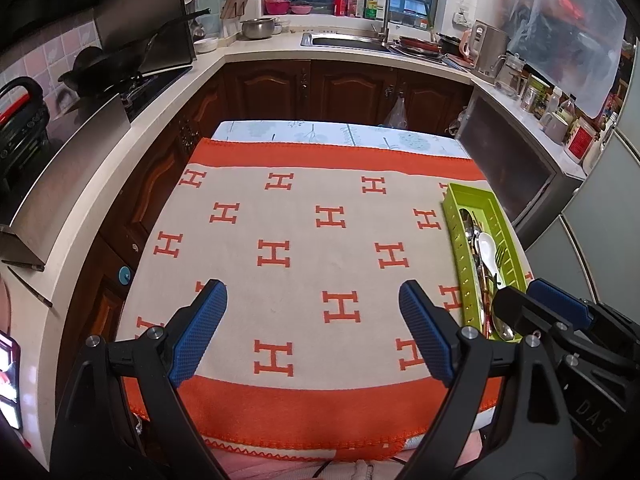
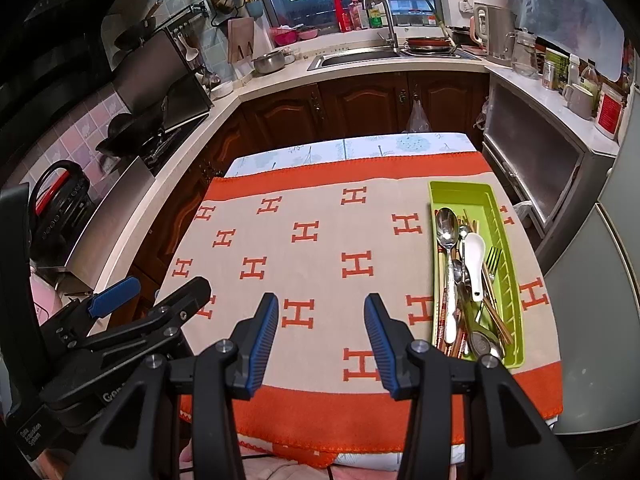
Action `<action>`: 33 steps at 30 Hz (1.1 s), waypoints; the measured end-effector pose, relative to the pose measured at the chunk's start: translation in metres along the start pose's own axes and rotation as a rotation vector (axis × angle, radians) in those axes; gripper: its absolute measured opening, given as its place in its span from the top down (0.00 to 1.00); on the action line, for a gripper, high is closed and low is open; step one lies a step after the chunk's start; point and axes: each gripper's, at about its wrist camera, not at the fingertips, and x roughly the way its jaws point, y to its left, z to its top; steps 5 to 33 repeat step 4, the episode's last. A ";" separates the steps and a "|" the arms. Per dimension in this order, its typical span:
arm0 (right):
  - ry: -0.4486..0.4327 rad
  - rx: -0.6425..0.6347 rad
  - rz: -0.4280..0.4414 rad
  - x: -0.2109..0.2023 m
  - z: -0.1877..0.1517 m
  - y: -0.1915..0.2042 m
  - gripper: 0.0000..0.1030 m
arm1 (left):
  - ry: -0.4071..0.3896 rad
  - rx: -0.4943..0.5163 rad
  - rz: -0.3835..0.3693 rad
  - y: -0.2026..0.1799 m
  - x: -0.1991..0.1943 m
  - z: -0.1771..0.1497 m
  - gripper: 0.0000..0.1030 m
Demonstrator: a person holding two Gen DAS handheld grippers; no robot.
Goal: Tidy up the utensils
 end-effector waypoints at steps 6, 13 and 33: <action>0.009 -0.004 -0.004 0.004 0.000 0.002 0.57 | 0.008 -0.008 -0.003 0.003 0.003 -0.001 0.16; 0.009 -0.004 -0.004 0.004 0.000 0.002 0.57 | 0.008 -0.008 -0.003 0.003 0.003 -0.001 0.16; 0.009 -0.004 -0.004 0.004 0.000 0.002 0.57 | 0.008 -0.008 -0.003 0.003 0.003 -0.001 0.16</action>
